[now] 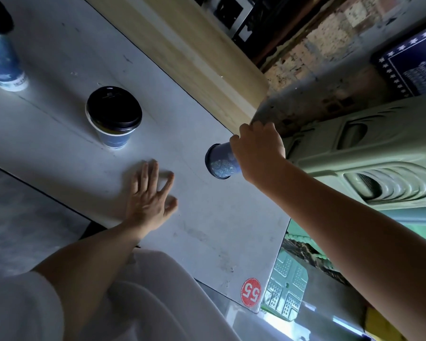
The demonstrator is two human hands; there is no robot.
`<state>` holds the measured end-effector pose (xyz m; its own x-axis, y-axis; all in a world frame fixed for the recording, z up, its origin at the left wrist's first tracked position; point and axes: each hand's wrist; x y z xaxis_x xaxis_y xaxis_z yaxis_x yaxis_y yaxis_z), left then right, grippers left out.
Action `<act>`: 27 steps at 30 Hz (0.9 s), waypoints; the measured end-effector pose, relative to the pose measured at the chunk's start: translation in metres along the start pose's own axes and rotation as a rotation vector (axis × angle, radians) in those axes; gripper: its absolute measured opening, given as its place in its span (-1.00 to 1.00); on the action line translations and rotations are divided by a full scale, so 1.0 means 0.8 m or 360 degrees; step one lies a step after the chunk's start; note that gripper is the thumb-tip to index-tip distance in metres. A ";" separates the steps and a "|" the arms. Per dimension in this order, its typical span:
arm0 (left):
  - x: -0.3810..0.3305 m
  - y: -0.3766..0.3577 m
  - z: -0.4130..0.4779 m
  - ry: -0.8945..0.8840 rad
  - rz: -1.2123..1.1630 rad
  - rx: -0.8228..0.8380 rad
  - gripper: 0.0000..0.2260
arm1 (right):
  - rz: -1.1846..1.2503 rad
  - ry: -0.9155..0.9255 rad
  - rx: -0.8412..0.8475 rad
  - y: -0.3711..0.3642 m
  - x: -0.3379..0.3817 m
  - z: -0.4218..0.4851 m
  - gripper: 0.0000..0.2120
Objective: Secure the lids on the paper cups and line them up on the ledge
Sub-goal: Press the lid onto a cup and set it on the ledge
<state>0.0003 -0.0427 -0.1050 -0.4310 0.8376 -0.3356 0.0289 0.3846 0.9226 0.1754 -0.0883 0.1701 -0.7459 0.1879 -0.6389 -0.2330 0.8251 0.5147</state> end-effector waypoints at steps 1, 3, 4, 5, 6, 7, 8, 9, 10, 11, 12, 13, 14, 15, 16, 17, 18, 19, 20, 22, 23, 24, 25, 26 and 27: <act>0.000 0.000 0.000 0.0008 0.0007 0.0010 -0.34 | 0.0009 -0.0009 0.0004 -0.001 -0.001 0.000 -0.46; -0.001 0.001 0.001 0.0028 0.0014 0.0028 -0.34 | 0.0034 -0.0020 0.0031 -0.001 -0.001 -0.001 -0.45; -0.001 0.002 0.001 0.0036 0.0014 0.0034 -0.34 | 0.0045 -0.0020 0.0041 -0.002 -0.001 -0.002 -0.45; -0.002 0.003 0.001 0.0041 0.0016 0.0040 -0.34 | 0.0051 -0.0018 0.0044 -0.002 -0.001 -0.003 -0.45; -0.002 0.004 0.001 0.0041 0.0026 0.0043 -0.34 | 0.0054 -0.0015 0.0045 -0.002 0.000 -0.004 -0.46; -0.003 0.004 0.001 0.0037 0.0039 0.0040 -0.34 | 0.0056 -0.0012 0.0046 -0.002 0.001 -0.005 -0.46; -0.003 0.005 0.001 0.0031 0.0050 0.0030 -0.34 | 0.0060 -0.0011 0.0050 -0.003 0.001 -0.005 -0.47; -0.003 0.006 0.001 0.0024 0.0055 0.0017 -0.34 | 0.0063 -0.0013 0.0057 -0.002 0.002 -0.006 -0.47; -0.003 0.007 0.001 0.0017 0.0056 0.0004 -0.34 | 0.0064 -0.0015 0.0064 -0.002 0.003 -0.006 -0.47; -0.003 0.007 0.001 0.0011 0.0057 -0.0005 -0.35 | 0.0066 -0.0015 0.0065 -0.001 0.003 -0.006 -0.47; -0.003 0.008 0.001 0.0006 0.0060 -0.0011 -0.35 | 0.0075 -0.0006 0.0065 -0.001 0.003 -0.007 -0.48; -0.003 0.007 0.001 0.0003 0.0063 -0.0014 -0.34 | 0.0104 0.0017 0.0070 -0.002 0.003 -0.007 -0.50; -0.002 0.007 0.001 0.0002 0.0064 -0.0015 -0.34 | 0.0156 0.0043 0.0087 -0.002 0.003 -0.008 -0.52; -0.002 0.007 0.001 0.0003 0.0062 -0.0013 -0.34 | 0.0214 0.0063 0.0115 -0.003 0.003 -0.009 -0.53; -0.002 0.007 0.001 0.0005 0.0063 -0.0008 -0.34 | 0.0245 0.0074 0.0135 -0.003 0.003 -0.009 -0.54; -0.001 0.008 0.001 0.0010 0.0070 -0.0002 -0.34 | 0.0234 0.0084 0.0127 -0.003 0.004 -0.010 -0.56; -0.001 0.008 0.001 0.0016 0.0083 0.0006 -0.34 | 0.0196 0.0095 0.0105 -0.003 0.005 -0.010 -0.56; -0.001 0.008 0.001 0.0021 0.0095 0.0013 -0.34 | 0.0166 0.0101 0.0085 -0.004 0.005 -0.010 -0.57; -0.002 0.007 0.002 0.0022 0.0099 0.0019 -0.34 | 0.0162 0.0100 0.0079 -0.005 0.005 -0.010 -0.57; -0.002 0.007 0.002 0.0015 0.0091 0.0028 -0.34 | 0.0181 0.0096 0.0082 -0.005 0.005 -0.009 -0.58; -0.001 0.006 0.002 0.0014 0.0088 0.0034 -0.34 | 0.0177 0.0094 0.0082 -0.006 0.005 -0.008 -0.58; -0.001 0.005 0.002 0.0016 0.0087 0.0040 -0.34 | 0.0169 0.0091 0.0080 -0.007 0.004 -0.008 -0.57; 0.000 0.005 0.003 0.0020 0.0084 0.0044 -0.34 | 0.0164 0.0092 0.0078 -0.007 0.004 -0.007 -0.57; -0.001 0.005 0.003 0.0021 0.0081 0.0043 -0.35 | 0.0163 0.0093 0.0072 -0.007 0.003 -0.007 -0.57; -0.001 0.006 0.003 0.0019 0.0077 0.0039 -0.35 | 0.0158 0.0087 0.0065 -0.007 0.002 -0.007 -0.58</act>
<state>0.0027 -0.0411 -0.1009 -0.4396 0.8507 -0.2883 0.0721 0.3533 0.9327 0.1718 -0.0958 0.1691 -0.7974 0.2412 -0.5531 -0.1317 0.8249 0.5497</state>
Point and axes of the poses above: each hand's wrist, its own z-axis towards the middle knuckle, its own y-axis out of the back of the hand, x = y × z, and after that the axes turned 3 degrees about x, right-handed
